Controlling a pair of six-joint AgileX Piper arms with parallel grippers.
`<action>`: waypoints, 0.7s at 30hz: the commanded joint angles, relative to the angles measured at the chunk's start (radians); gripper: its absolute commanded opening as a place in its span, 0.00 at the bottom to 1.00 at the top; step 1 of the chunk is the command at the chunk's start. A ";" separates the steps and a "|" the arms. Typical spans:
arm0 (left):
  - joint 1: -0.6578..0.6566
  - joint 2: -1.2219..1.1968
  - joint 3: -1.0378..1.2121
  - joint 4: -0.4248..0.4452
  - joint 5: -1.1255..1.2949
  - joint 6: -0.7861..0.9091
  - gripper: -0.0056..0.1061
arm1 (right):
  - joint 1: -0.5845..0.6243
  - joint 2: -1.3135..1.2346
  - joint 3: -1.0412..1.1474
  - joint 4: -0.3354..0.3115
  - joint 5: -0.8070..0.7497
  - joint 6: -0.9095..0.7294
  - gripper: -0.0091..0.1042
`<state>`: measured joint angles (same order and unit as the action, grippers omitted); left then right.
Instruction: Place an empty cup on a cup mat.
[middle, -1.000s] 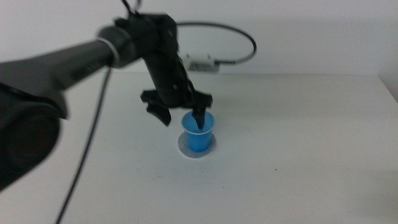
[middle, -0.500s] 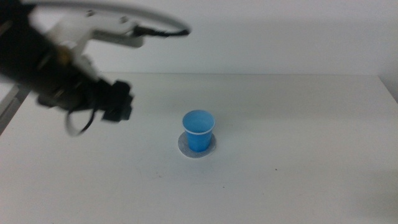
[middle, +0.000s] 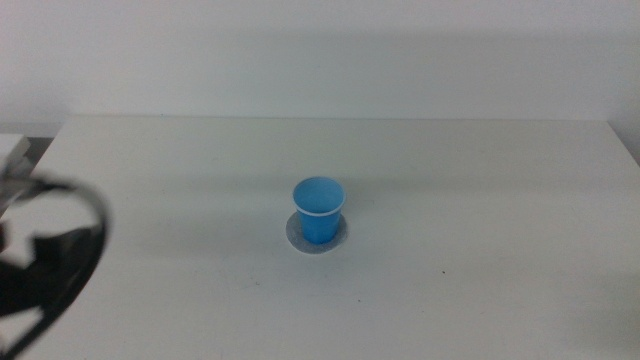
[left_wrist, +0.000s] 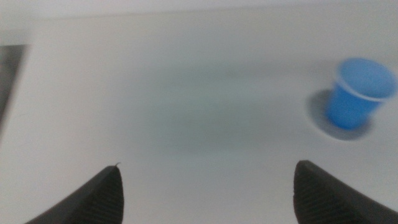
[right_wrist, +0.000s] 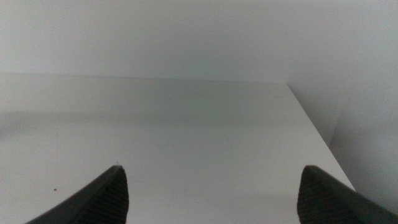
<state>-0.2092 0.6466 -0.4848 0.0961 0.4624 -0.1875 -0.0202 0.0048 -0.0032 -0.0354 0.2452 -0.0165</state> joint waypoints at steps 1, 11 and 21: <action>0.063 -0.110 0.080 -0.015 -0.038 0.015 0.89 | 0.002 -0.005 0.003 -0.003 -0.007 -0.004 0.90; 0.177 -0.520 0.374 -0.053 -0.202 0.037 0.89 | 0.002 -0.005 0.003 -0.003 -0.007 -0.004 0.90; 0.177 -0.647 0.485 -0.053 -0.305 0.111 0.89 | 0.002 -0.005 0.003 -0.003 -0.007 -0.004 0.90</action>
<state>-0.0351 0.0052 -0.0096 0.0505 0.1969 -0.0827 -0.0202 0.0048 -0.0032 -0.0354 0.2452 -0.0165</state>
